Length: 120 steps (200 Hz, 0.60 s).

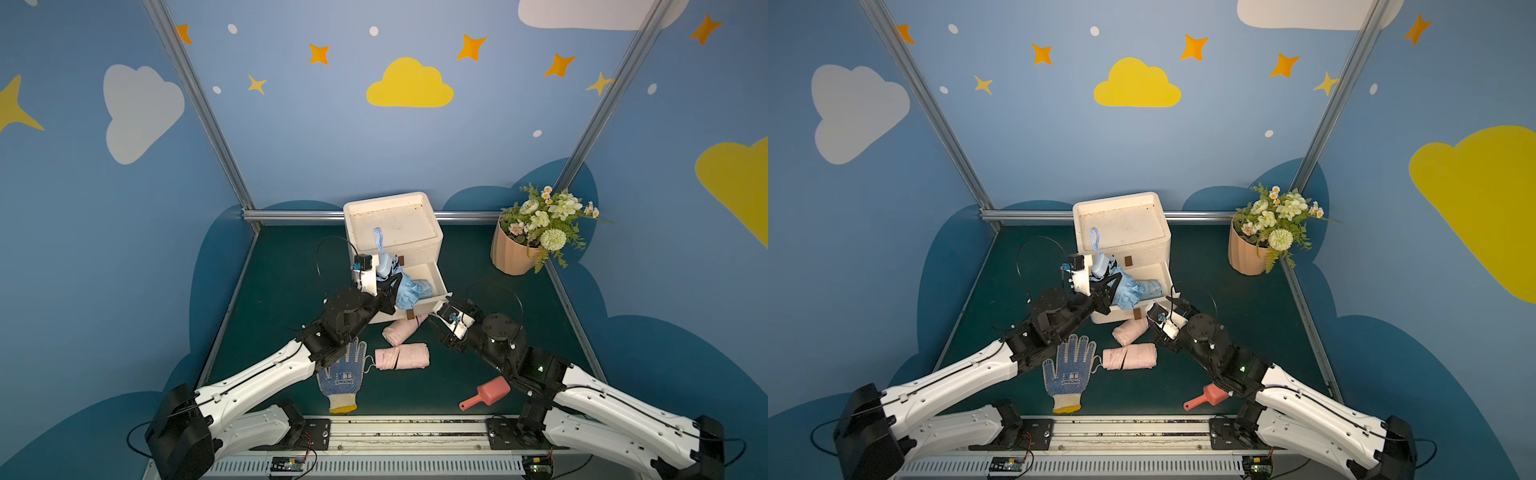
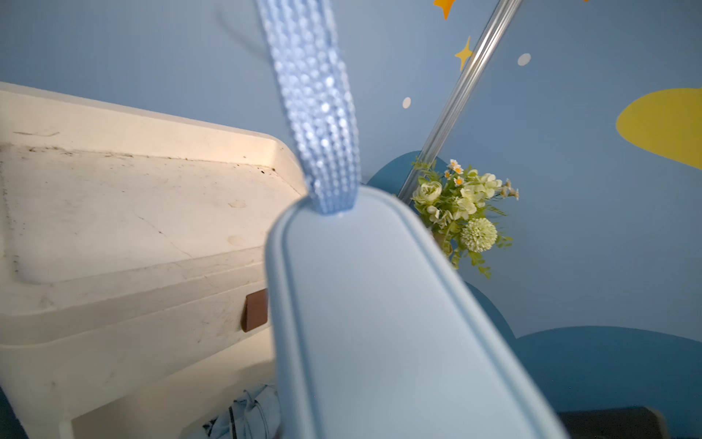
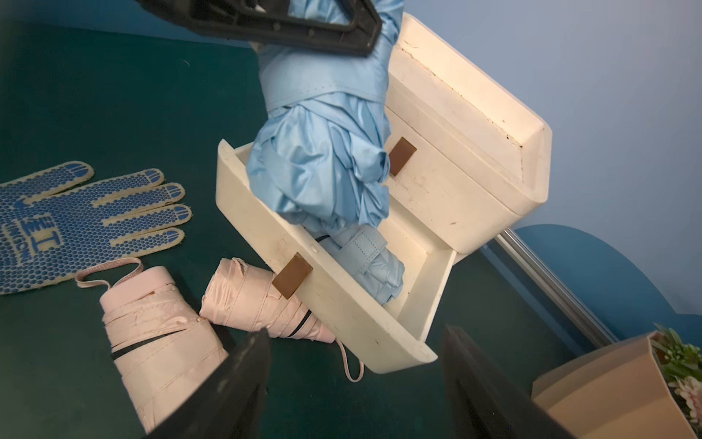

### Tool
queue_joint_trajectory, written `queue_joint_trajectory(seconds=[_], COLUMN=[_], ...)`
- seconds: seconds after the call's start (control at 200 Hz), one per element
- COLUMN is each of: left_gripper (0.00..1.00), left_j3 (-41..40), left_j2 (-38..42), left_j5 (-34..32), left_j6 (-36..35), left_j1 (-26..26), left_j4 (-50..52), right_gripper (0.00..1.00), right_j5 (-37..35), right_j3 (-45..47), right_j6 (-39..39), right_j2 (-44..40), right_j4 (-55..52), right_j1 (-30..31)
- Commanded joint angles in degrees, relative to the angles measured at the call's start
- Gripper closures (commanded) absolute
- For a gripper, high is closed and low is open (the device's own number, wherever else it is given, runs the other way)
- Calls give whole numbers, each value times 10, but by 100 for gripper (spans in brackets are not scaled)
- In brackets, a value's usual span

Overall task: Place the umbrella in the drawer by color
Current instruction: Pick up the umbrella from the corner of the board, then place the umbrella in the drawer.

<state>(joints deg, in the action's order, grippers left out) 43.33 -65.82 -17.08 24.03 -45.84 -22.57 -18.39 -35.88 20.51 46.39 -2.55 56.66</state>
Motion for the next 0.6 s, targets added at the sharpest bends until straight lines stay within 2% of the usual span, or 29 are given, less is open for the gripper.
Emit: queue_joint_trajectory(seconds=[0.0, 0.29, 0.32, 0.486, 0.596], left_gripper=[97, 98, 98, 98, 98], left_j3=[33, 69, 71, 71, 67], left_j2=[-45, -175, -181, -217, -238], left_j5=[-46, -9, -9, -38, -56], left_j6=[-26, -36, -37, -64, -114], left_j1=[2, -2, -4, -10, -11], left_j4=[-82, -175, -175, -179, -186], right_gripper=[24, 24, 24, 24, 24], right_j5=[-14, 0, -5, 5, 12], right_j3=[13, 49, 54, 87, 86], right_j6=[-53, -71, -93, -91, -97], right_j2=[-22, -64, -67, -80, -76], right_j4=[20, 15, 18, 66, 69], right_j1=[-9, -19, -20, -21, -22])
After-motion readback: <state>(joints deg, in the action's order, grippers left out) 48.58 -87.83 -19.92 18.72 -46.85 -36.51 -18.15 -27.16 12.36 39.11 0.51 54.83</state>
